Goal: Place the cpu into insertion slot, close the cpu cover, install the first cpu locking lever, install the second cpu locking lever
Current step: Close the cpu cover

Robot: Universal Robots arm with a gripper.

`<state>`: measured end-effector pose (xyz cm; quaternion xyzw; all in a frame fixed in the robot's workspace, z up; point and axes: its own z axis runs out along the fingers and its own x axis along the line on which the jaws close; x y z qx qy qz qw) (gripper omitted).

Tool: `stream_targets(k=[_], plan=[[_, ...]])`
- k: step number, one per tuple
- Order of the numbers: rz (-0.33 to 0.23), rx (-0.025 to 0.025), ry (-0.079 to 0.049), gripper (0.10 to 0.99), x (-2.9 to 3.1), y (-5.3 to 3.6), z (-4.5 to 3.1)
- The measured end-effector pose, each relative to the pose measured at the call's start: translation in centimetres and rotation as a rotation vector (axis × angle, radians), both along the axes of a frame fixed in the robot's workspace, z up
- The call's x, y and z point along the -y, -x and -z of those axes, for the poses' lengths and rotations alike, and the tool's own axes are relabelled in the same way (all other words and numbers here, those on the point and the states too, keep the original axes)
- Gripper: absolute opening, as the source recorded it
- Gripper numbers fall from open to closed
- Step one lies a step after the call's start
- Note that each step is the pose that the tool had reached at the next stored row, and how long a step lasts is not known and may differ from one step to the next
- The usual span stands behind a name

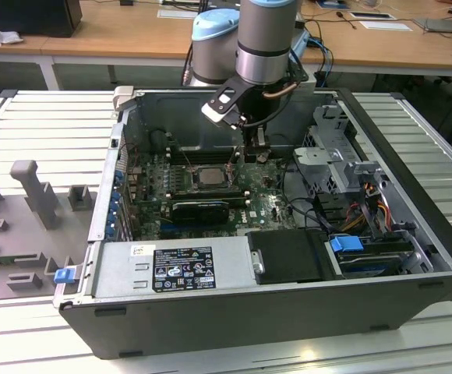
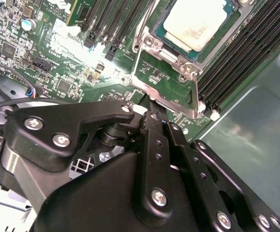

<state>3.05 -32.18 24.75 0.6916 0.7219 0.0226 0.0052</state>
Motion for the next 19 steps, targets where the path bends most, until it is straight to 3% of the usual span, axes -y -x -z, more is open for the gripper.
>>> stream_targets(k=[19], plan=[[0.0,0.0,0.0,0.106,0.0,0.6,0.0]])
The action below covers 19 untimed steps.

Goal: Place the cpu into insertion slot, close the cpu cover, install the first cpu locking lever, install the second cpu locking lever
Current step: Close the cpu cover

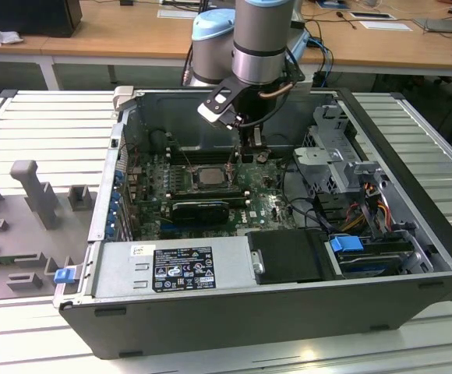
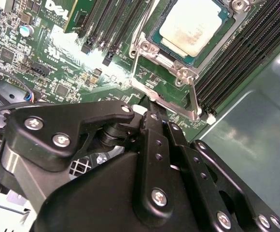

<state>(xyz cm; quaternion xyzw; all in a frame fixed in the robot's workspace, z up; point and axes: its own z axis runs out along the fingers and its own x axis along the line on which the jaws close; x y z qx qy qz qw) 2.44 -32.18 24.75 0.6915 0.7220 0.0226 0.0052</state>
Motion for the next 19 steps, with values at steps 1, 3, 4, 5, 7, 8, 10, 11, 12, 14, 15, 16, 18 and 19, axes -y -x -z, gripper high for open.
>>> stream_targets(k=[1,3,4,5,7,8,10,11,12,14,15,16,18,19], plan=[[0.0,0.0,0.0,0.106,0.0,0.02,0.0],[0.0,0.0,0.0,0.106,0.0,0.08,0.0],[0.0,0.0,0.0,0.106,0.0,0.11,0.0],[0.0,0.0,0.0,0.106,0.0,0.13,0.0],[0.0,0.0,0.0,0.106,0.0,0.21,0.0],[0.0,0.0,0.0,0.106,0.0,0.22,0.0],[0.0,0.0,0.0,0.106,0.0,0.27,0.0],[0.0,0.0,0.0,0.106,0.0,0.31,0.0],[0.0,0.0,0.0,0.106,0.0,0.34,0.0],[0.0,0.0,0.0,0.106,0.0,0.48,0.0],[0.0,0.0001,-0.001,0.106,0.0,0.59,0.0],[0.0,0.0001,-0.001,0.106,0.0,0.66,0.0],[0.0,0.0,-0.001,0.106,0.0,0.79,0.0],[0.0,0.0,-0.001,0.106,0.0,0.89,0.0]])
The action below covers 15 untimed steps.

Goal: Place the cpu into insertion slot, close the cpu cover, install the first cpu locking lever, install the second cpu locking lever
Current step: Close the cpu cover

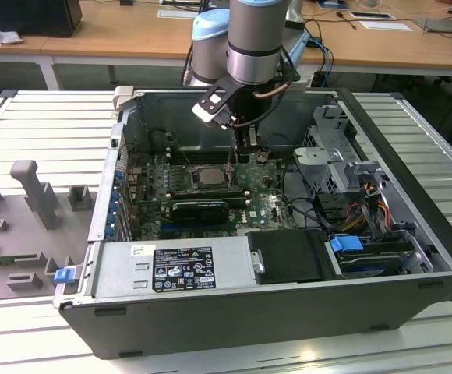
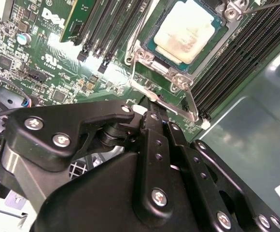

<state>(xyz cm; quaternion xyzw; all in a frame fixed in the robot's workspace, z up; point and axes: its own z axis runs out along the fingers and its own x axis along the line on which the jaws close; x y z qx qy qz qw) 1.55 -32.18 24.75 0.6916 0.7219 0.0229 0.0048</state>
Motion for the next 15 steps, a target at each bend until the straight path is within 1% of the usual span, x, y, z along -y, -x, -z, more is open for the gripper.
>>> stream_targets(k=[8,10,12,14,15], plan=[[0.0,0.0001,0.0,0.106,-0.01,1.25,0.05],[0.0,0.0,0.0,0.106,0.0,1.62,0.29],[-0.001,0.0001,0.0,0.106,0.0,2.36,0.82],[-0.021,-0.0003,-0.002,0.106,0.0,2.85,1.4],[-0.028,-0.0021,-0.003,0.106,0.0,3.09,1.56]])
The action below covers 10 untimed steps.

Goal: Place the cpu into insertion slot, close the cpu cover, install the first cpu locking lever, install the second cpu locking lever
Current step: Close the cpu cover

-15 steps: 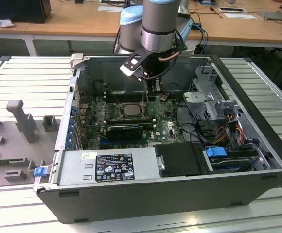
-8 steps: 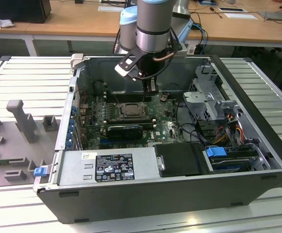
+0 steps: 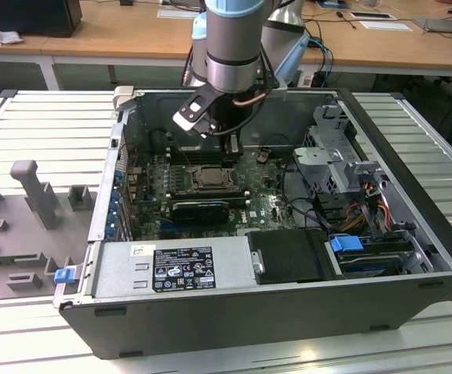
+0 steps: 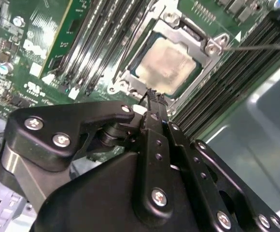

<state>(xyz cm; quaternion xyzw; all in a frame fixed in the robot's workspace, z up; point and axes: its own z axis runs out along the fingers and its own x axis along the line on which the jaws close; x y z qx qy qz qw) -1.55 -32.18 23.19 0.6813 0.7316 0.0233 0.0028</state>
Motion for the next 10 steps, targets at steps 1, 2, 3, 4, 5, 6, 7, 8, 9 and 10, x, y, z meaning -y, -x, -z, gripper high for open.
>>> stream_targets(k=[1,2,3,4,5,6,7,8,9,10], plan=[[-0.004,-0.0014,0.0,0.106,0.0,0.28,0.1],[-0.006,-0.0025,0.0,0.106,0.0,0.49,0.15],[-0.007,-0.0034,0.0,0.106,0.0,0.73,0.19],[-0.007,-0.0044,0.0,0.106,-0.01,1.11,0.27],[-0.007,-0.0048,0.0,0.106,-0.02,1.24,0.28],[-0.007,-0.005,0.0,0.106,-0.03,1.36,0.3],[-0.008,-0.0049,0.0,0.106,-0.04,1.5,0.31],[-0.008,-0.0049,-0.001,0.106,-0.04,1.69,0.32],[-0.008,-0.0049,-0.001,0.106,-0.04,1.86,0.32],[-0.008,-0.0049,-0.001,0.106,-0.04,1.94,0.31]])
